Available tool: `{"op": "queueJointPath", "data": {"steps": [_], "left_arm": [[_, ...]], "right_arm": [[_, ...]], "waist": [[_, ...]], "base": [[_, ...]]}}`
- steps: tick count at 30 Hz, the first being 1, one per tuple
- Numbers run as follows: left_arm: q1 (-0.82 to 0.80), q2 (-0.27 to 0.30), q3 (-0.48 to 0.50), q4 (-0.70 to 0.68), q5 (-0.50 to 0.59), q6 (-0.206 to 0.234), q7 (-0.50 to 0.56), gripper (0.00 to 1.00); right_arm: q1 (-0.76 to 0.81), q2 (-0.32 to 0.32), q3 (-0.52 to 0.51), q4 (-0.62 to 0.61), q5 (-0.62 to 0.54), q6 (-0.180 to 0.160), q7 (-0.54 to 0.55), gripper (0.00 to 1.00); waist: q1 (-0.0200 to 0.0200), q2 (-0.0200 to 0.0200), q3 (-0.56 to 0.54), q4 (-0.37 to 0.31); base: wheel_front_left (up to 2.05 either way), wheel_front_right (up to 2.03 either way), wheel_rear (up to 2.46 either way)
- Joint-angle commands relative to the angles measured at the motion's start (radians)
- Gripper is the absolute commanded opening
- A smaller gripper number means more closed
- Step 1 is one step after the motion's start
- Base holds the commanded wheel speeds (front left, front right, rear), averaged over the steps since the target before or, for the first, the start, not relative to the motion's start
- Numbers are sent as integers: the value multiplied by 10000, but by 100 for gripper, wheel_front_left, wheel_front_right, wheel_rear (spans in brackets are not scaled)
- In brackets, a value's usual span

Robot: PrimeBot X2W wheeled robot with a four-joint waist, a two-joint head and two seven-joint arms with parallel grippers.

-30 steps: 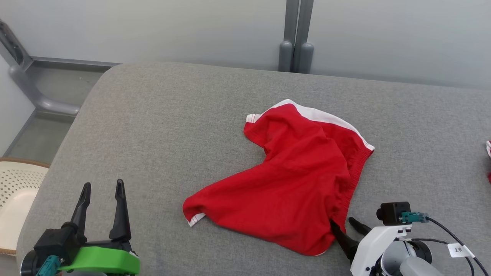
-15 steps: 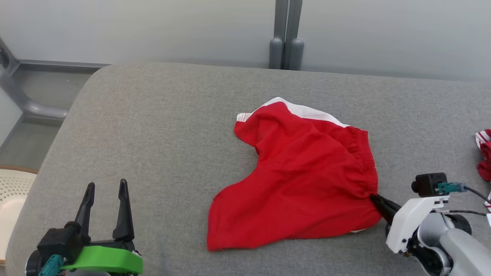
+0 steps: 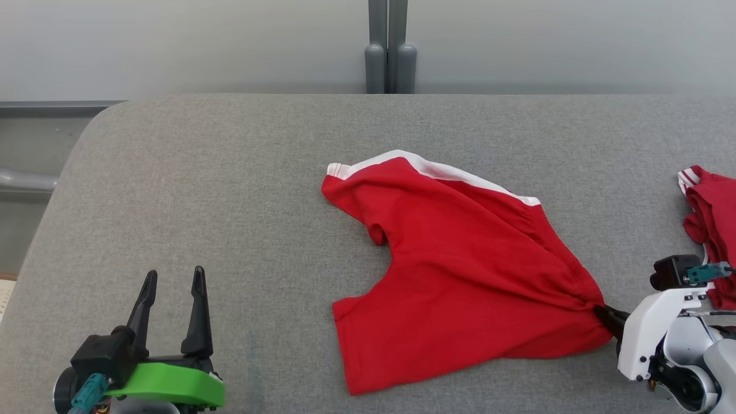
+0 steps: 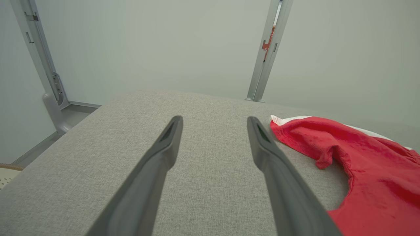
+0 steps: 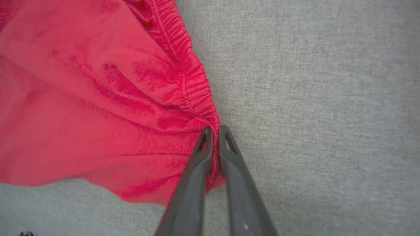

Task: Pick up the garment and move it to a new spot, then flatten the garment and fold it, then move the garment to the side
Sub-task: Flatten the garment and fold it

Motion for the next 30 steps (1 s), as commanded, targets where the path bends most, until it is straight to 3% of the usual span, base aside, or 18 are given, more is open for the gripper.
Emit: {"op": "queueJointPath", "data": {"steps": [1,9,17,24,30], "left_arm": [[-150,-3,12,35,65,-45,-2,100],[-76,86,33,170,112,-48,-2,100],[140,201,42,62,107,30,20,100],[356,339,95,-153,99,101,18,100],[549,394,-49,-179,186,71,20,100]], "right_arm": [[134,138,-130,-2,-188,5,15,100],[384,663,-756,-866,-563,5,-934,100],[740,861,-1076,-2240,-1044,5,-3397,100],[993,1628,-1573,-2028,-2111,5,-5762,100],[1125,2640,-2184,-1530,-3191,5,-6255,100]], "waist": [[0,-1,-6,-66],[0,-1,-255,-404],[0,-1,-739,-736],[0,-1,-887,-1011],[0,-1,-815,-1177]], "base": [[0,0,0],[0,0,0],[0,0,0],[0,0,0],[0,0,0]]}}
